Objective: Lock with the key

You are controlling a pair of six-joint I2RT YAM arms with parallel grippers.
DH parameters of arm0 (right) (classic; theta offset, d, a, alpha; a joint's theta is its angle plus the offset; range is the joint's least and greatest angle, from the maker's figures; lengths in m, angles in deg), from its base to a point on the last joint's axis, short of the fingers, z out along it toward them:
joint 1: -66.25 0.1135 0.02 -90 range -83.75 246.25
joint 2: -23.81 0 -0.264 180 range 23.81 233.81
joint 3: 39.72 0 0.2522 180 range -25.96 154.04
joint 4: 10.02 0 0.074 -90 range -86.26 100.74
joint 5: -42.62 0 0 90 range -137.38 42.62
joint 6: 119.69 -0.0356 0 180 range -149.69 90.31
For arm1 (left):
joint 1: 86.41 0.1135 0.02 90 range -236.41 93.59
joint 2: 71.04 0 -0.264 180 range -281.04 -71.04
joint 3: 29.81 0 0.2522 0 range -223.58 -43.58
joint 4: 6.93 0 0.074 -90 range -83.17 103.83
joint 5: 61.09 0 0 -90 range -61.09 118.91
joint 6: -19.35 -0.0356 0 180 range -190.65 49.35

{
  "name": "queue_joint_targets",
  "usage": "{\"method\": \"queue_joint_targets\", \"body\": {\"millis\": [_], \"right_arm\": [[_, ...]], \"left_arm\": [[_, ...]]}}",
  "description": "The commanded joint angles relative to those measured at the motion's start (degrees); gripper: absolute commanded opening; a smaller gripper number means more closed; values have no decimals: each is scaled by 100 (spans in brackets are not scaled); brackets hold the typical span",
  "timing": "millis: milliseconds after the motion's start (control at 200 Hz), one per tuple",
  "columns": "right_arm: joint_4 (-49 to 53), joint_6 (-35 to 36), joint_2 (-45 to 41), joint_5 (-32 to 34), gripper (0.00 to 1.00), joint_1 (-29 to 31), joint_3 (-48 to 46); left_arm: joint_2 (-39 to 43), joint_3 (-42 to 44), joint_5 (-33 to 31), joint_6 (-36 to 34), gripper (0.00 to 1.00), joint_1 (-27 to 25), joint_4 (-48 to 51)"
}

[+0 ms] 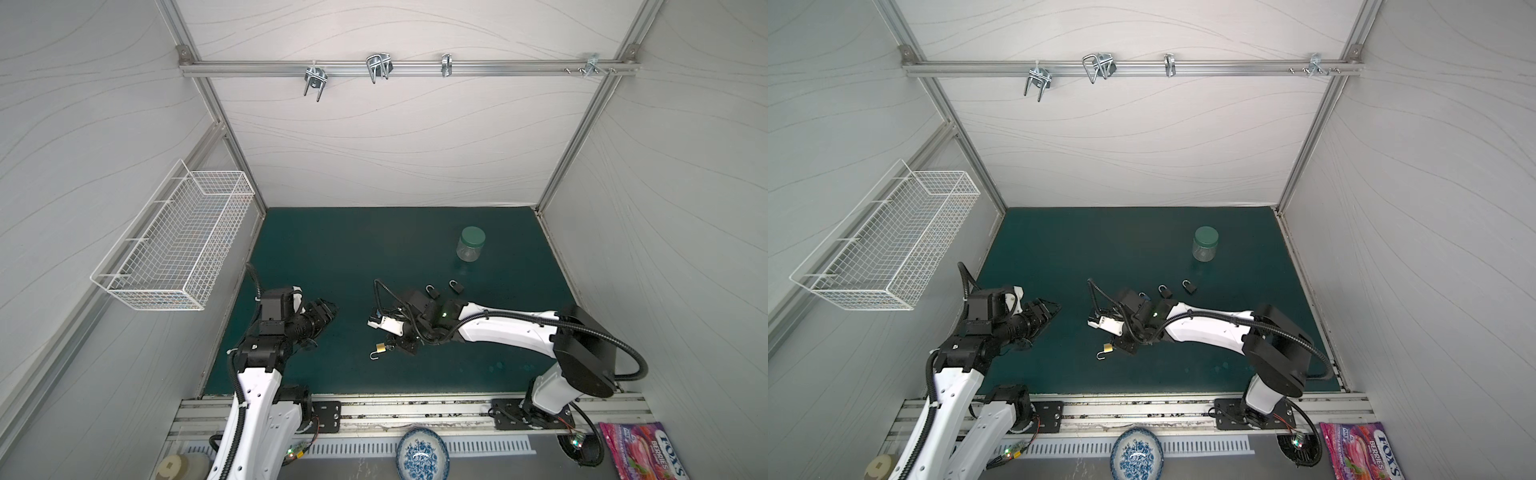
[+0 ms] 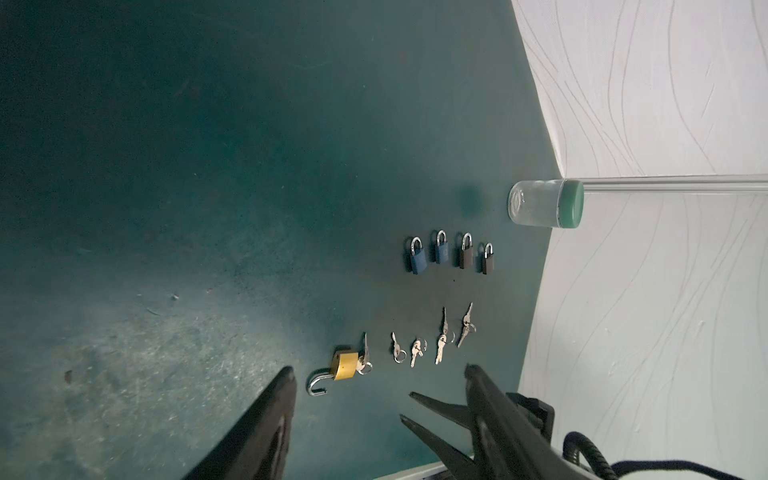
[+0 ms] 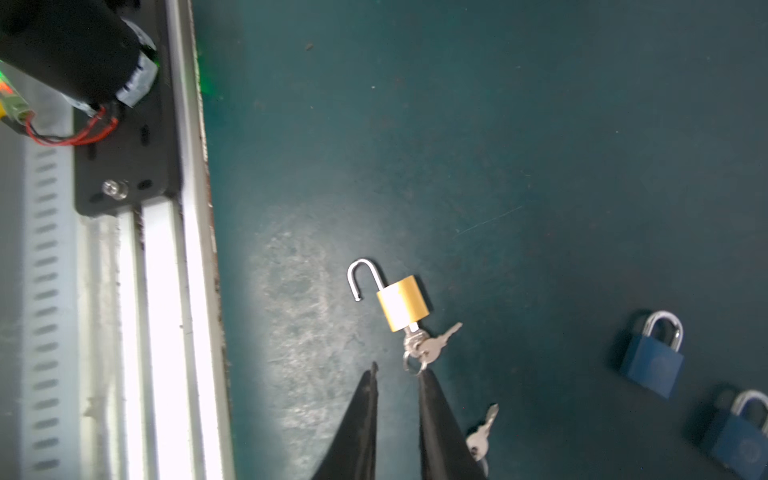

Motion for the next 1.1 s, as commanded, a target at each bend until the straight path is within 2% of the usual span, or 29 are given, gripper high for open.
{"method": "queue_joint_targets", "body": {"millis": [0, 135, 265, 320, 460, 895, 1095], "right_arm": [[208, 1081, 336, -322, 23, 7, 200], [630, 1600, 783, -576, 29, 11, 637], [789, 1840, 1048, -744, 45, 11, 879], [819, 1875, 1152, -737, 47, 11, 963], [934, 1999, 1428, -664, 47, -15, 1112], [1102, 2123, 2032, -498, 46, -78, 1472], [1045, 2097, 2059, -314, 33, -53, 1376]], "left_arm": [[31, 79, 671, 274, 66, 313, -580], [62, 222, 1126, 263, 65, 804, -570], [51, 535, 1787, 488, 65, 1393, -915], [25, 628, 1993, 558, 65, 1594, -1036], [-42, 751, 2261, 642, 65, 1869, -1196], [-126, 776, 2266, 643, 65, 1895, -1257], [-132, 758, 2257, 634, 65, 1903, -1263]]}}
